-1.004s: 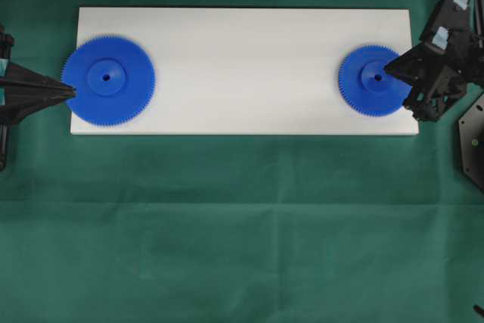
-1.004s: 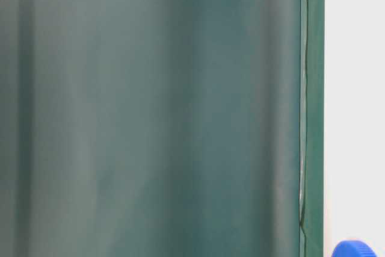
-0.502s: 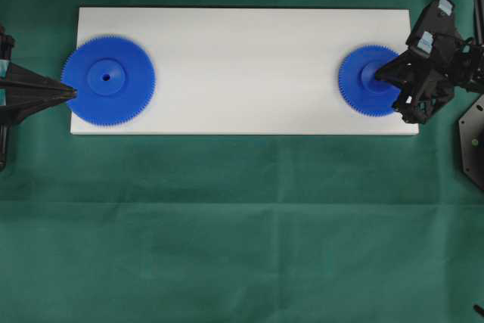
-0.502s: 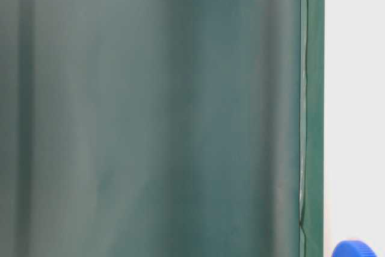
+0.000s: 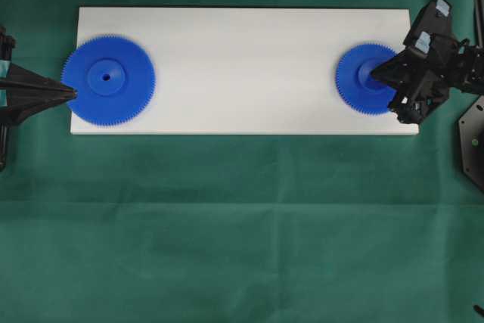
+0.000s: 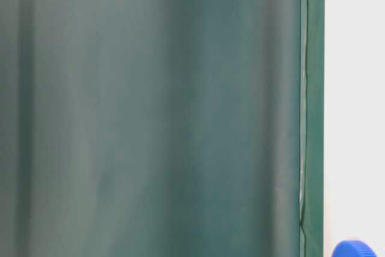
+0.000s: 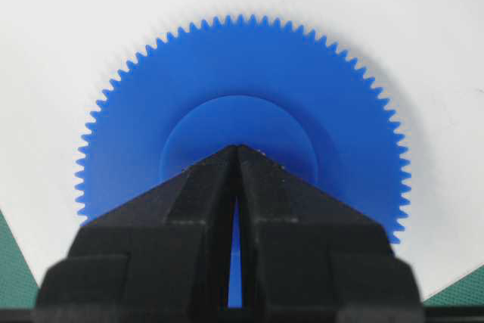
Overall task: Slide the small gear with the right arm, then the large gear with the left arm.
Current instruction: 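Slide the small blue gear left with the right gripper toward the large gear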
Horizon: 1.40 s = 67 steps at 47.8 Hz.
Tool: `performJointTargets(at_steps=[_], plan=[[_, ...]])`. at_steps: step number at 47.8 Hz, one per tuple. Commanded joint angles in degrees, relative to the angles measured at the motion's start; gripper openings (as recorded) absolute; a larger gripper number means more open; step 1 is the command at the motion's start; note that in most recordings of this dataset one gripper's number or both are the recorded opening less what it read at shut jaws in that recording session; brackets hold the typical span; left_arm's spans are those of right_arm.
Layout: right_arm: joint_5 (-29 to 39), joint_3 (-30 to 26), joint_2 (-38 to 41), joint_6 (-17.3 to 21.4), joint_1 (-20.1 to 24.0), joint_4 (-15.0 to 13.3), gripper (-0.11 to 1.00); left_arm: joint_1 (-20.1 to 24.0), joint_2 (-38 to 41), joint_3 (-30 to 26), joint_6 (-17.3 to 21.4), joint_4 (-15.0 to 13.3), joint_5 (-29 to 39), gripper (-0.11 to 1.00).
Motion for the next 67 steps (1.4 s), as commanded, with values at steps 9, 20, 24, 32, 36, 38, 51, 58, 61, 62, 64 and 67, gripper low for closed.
performJointTargets(at_steps=[9, 20, 24, 32, 36, 38, 51, 58, 61, 62, 64, 67], plan=[[0.0, -1.0, 0.9, 0.1, 1.8, 0.1, 0.51, 0.1, 0.5, -0.9, -0.1, -0.2, -0.5, 0.0], [-4.6, -5.2, 6.9, 0.1, 6.7, 0.1, 0.51, 0.3, 0.5, -1.0, 0.0, -0.2, -0.5, 0.0], [-5.9, -8.3, 11.2, 0.1, 7.9, -0.1, 0.51, 0.3, 0.4, -0.9, -0.1, -0.2, -0.6, 0.0], [-6.5, -17.2, 21.6, -0.6, 8.9, -0.7, 0.51, 0.3, 0.4, -0.6, -0.3, -0.2, -0.6, 0.0], [-6.2, -22.9, 26.7, -0.6, 9.2, -2.0, 0.51, 0.3, 0.4, -0.6, -0.5, -0.2, -0.5, 0.0], [-6.0, -26.4, 29.6, -0.6, 9.6, -3.0, 0.51, 0.3, 0.4, -0.5, -0.6, -0.3, -0.6, 0.0], [-2.9, -42.1, 39.3, -0.5, 12.2, -7.6, 0.51, 0.3, -1.1, 0.0, -0.6, -0.2, -0.3, 0.0], [-2.9, -47.4, 42.0, -0.5, 13.3, -8.9, 0.51, 0.3, -2.1, 0.8, -0.5, -0.3, -0.3, 0.0], [-2.8, -49.4, 43.2, -0.5, 13.7, -9.4, 0.51, 0.3, -2.7, 1.1, -0.6, -0.3, -0.3, 0.0], [-2.8, -50.0, 43.6, -0.5, 13.8, -9.6, 0.51, 0.3, -3.0, 1.1, -0.6, -0.2, -0.2, 0.0], [-3.0, -51.0, 44.2, -0.4, 13.9, -9.7, 0.51, 0.3, -3.5, 1.5, -0.6, -0.2, -0.2, 0.0], [-3.0, -52.3, 45.1, -0.4, 14.2, -9.8, 0.51, 0.3, -4.1, 1.8, -0.5, -0.2, -0.1, 0.0]])
